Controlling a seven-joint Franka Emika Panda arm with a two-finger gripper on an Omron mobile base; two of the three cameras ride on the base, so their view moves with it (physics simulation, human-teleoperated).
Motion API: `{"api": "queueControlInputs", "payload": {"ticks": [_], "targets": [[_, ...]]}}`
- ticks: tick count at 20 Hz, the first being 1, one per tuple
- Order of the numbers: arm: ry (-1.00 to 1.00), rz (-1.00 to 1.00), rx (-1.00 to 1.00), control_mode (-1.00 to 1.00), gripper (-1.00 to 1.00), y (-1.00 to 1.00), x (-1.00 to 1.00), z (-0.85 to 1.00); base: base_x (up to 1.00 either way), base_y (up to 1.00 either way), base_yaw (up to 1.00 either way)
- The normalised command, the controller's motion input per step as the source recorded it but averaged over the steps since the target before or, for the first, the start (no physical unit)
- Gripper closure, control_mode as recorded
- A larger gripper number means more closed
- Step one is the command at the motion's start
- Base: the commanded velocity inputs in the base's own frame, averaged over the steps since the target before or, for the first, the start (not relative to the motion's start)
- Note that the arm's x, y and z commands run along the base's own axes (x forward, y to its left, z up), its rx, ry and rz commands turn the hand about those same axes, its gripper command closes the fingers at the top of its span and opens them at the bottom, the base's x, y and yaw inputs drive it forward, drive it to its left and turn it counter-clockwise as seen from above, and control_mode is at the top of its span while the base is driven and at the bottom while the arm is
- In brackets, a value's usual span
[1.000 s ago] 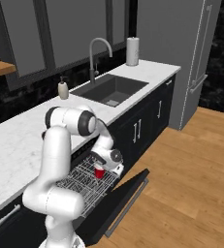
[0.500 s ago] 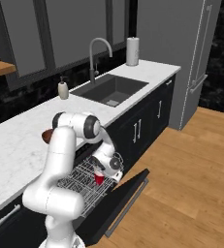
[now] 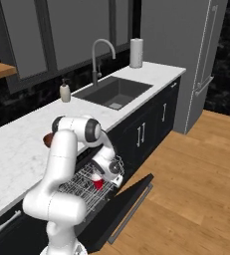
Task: Pick up the cup and bowl from the counter, place them in the dishwasher, and close the dishwasher door.
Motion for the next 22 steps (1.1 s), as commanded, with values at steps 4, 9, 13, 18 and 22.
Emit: {"api": "queueControlInputs", "payload": {"ticks": [4, 9, 13, 18, 22], "targets": [[-0.02, 0.0, 0.0, -1.0, -1.0, 0.0, -0.24, 0.08, 0.0, 0.0, 0.0], [-0.14, 0.0, 0.01, -1.0, -1.0, -0.05, -0.61, 0.69, 0.0, 0.0, 0.0], [-0.2, 0.0, 0.04, -1.0, -1.0, -0.03, -0.65, 0.98, 0.0, 0.0, 0.0], [-0.06, 0.0, 0.05, -1.0, -1.0, 0.0, -0.4, 1.0, 0.0, 0.0, 0.0], [0.06, 0.0, 0.08, -1.0, -1.0, -0.25, -0.29, 1.0, 0.0, 0.0, 0.0]]}}
